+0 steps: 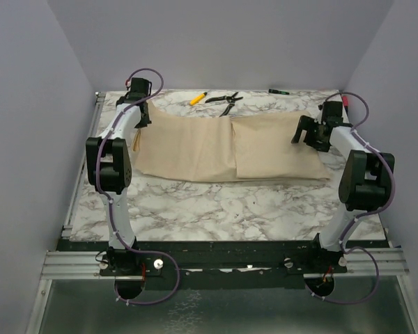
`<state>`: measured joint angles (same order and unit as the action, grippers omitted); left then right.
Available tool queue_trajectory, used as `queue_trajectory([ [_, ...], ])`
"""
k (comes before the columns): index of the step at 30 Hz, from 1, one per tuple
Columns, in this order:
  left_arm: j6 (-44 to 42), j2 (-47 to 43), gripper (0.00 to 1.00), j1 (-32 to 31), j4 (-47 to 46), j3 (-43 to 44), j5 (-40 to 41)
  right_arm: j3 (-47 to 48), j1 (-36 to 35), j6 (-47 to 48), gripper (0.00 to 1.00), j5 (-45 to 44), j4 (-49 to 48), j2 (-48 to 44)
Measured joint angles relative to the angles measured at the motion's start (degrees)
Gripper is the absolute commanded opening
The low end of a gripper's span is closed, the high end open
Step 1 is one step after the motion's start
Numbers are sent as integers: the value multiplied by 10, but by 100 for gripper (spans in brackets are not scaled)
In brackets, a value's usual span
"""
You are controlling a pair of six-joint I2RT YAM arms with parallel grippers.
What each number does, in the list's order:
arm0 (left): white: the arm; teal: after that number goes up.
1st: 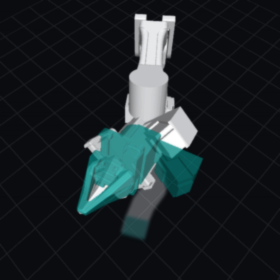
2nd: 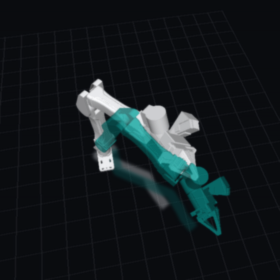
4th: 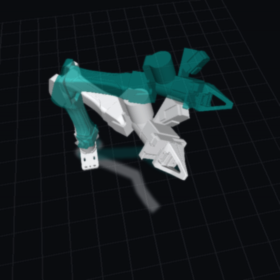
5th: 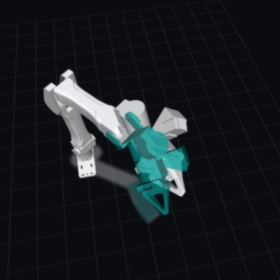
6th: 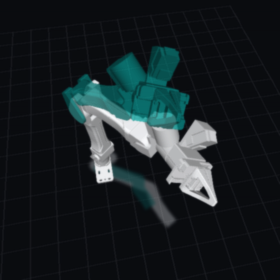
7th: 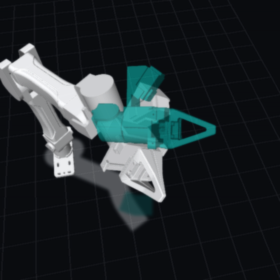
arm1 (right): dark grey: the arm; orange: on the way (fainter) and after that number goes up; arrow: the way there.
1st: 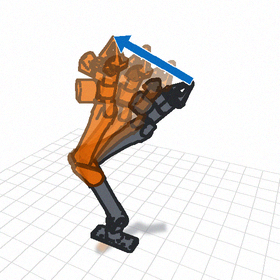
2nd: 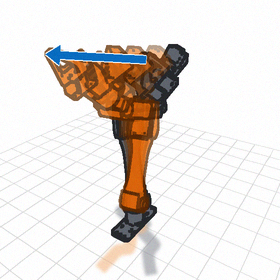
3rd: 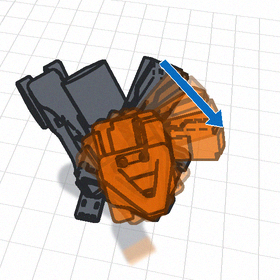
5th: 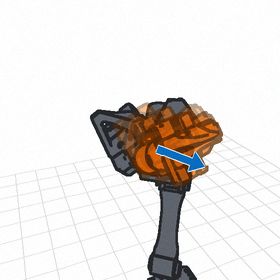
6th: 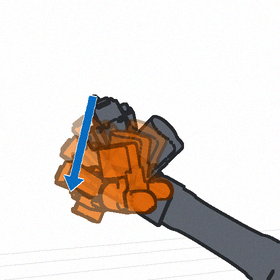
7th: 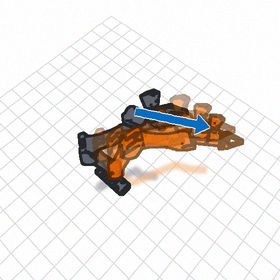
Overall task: Open and lay out the surgical kit
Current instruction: Open the surgical kit at the center of the board.
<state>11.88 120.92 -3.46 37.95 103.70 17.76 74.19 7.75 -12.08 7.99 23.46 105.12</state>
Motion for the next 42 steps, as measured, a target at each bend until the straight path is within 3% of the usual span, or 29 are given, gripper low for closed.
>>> queue_trajectory([
  [21, -50, 53, 0, 102, 31, 88, 122, -26, -148, -167, 86, 22, -89, 14],
  [23, -54, 62, 17, 104, 41, 103, 144, -27, -157, -179, 86, 24, -98, 17],
  [26, -60, 73, 56, 105, 50, 119, 172, -34, -170, -194, 86, 24, -117, 17],
  [28, -61, 77, 66, 105, 53, 127, 188, -37, -176, -201, 86, 24, -124, 17],
  [31, -63, 78, 71, 105, 60, 135, 208, -38, -179, -207, 86, 24, -127, 17],
  [37, -52, 78, 72, 105, 65, 140, 211, -38, -179, -210, 86, 24, -127, 17],
  [42, -29, 78, 68, 105, 67, 136, 148, -38, -179, -209, 85, 24, -127, 18],
])
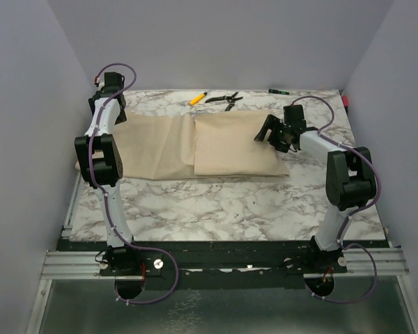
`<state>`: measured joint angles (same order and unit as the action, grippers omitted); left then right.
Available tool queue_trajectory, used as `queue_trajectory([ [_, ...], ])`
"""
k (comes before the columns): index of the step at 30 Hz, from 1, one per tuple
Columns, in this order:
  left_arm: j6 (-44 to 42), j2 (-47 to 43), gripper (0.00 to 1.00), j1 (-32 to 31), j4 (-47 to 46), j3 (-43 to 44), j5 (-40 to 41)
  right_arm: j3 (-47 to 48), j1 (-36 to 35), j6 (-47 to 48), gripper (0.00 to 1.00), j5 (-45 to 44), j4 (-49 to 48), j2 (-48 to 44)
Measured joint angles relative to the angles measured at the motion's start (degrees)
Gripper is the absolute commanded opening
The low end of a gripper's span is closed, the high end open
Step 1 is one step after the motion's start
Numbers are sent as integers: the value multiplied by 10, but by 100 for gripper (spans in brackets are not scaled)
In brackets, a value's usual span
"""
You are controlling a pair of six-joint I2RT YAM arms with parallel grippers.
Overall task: Open and lay out the surgical kit
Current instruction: Open the surgical kit at the center of the board.
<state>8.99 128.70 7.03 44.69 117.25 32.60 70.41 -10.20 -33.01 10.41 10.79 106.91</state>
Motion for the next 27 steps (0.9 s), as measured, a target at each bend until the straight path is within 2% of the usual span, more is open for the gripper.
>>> queue_trajectory([
  [8, 38, 19, 64, 2, -5, -30, -167, 0, -2, 1, 82, 0, 0, 4],
  [12, 45, 48, 64, 8, -8, -31, -223, 0, -6, 0, 81, -1, -1, 5],
  [17, 50, 58, 64, 20, -14, -33, -248, -2, -18, -8, 81, 0, -10, 11],
  [27, 60, 64, 64, 37, -22, -27, -244, 1, -33, -20, 80, 1, -27, 36],
])
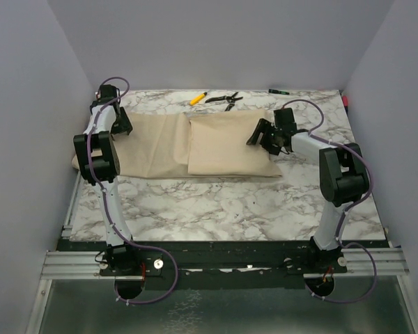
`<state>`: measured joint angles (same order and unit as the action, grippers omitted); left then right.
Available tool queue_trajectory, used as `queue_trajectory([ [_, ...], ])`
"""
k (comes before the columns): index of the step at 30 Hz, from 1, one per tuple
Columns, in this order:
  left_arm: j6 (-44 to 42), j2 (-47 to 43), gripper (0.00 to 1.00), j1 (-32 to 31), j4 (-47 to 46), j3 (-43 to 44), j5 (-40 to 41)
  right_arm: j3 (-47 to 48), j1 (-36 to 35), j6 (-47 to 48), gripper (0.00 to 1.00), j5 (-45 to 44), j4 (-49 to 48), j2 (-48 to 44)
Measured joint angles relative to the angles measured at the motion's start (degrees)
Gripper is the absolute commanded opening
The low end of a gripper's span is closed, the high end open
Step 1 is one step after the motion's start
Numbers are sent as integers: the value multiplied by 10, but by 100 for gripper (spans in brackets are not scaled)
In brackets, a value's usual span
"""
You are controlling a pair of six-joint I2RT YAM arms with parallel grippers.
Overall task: Open and lay out the surgical kit
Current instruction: Open the surgical kit at the center of the board.
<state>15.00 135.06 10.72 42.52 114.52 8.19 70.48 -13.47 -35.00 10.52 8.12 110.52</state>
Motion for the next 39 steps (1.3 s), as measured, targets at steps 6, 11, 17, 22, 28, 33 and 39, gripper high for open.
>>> queue_trajectory([
  [6, 6, 12, 64, 6, 4, 20, 0, 7, -3, 5, 75, 12, -7, 7],
  [11, 11, 19, 64, 9, 5, 32, 0, 12, -6, 11, 75, 16, -7, 8],
  [17, 13, 19, 64, 10, 9, 36, -3, 47, -12, 26, 82, -20, 35, 8],
  [22, 5, 12, 64, 16, 16, 38, -24, 84, -23, 50, 86, -119, 94, -15],
  [28, 2, -39, 64, 17, 26, 37, -40, 131, -77, 102, 86, -242, 146, -56],
  [33, 7, -122, 64, 17, 24, 6, -60, 165, -203, 174, 86, -280, 146, -61],
  [39, 26, -211, 64, 17, 3, -80, -81, 238, -364, 231, 85, -318, 148, -11],
])
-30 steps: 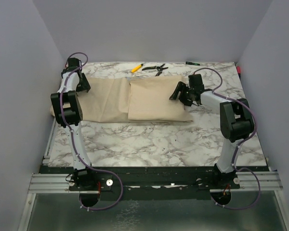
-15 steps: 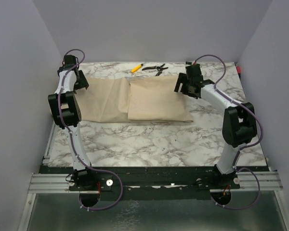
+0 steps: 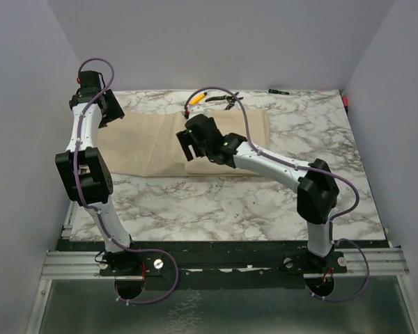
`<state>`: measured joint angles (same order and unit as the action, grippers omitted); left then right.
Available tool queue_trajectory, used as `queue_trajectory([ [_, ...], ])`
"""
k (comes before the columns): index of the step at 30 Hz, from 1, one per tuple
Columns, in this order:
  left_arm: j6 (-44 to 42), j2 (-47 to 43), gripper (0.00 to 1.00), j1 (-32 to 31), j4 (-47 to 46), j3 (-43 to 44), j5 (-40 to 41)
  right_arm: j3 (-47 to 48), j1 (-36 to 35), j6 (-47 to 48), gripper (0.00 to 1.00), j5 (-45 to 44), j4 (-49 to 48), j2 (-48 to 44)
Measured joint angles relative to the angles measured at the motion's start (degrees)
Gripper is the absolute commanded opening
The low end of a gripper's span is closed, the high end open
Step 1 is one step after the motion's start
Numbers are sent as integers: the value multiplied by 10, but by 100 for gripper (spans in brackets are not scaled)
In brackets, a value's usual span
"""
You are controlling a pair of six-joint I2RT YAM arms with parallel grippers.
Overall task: Open and lay out the surgical kit
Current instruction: Open the surgical kit at the center of the board.
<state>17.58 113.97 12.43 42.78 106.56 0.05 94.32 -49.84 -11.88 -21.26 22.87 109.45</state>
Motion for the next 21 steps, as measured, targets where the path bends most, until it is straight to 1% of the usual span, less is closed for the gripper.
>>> queue_trajectory([
  [2, 5, -26, 64, 0, -8, -35, 0, 33, -33, 4, 84, -19, 5, 33],
  [5, 12, -52, 64, 0, -24, -72, 0, 71, -62, 4, 83, -49, 14, 82],
  [11, 29, -67, 64, 0, -66, -136, 17, 119, -75, -12, 83, -97, 50, 160],
  [14, 35, -67, 64, 0, -78, -157, 29, 125, -76, -17, 83, -112, 58, 174],
  [21, 67, -66, 64, 2, -116, -166, 31, 127, -79, -15, 82, -138, 78, 178],
])
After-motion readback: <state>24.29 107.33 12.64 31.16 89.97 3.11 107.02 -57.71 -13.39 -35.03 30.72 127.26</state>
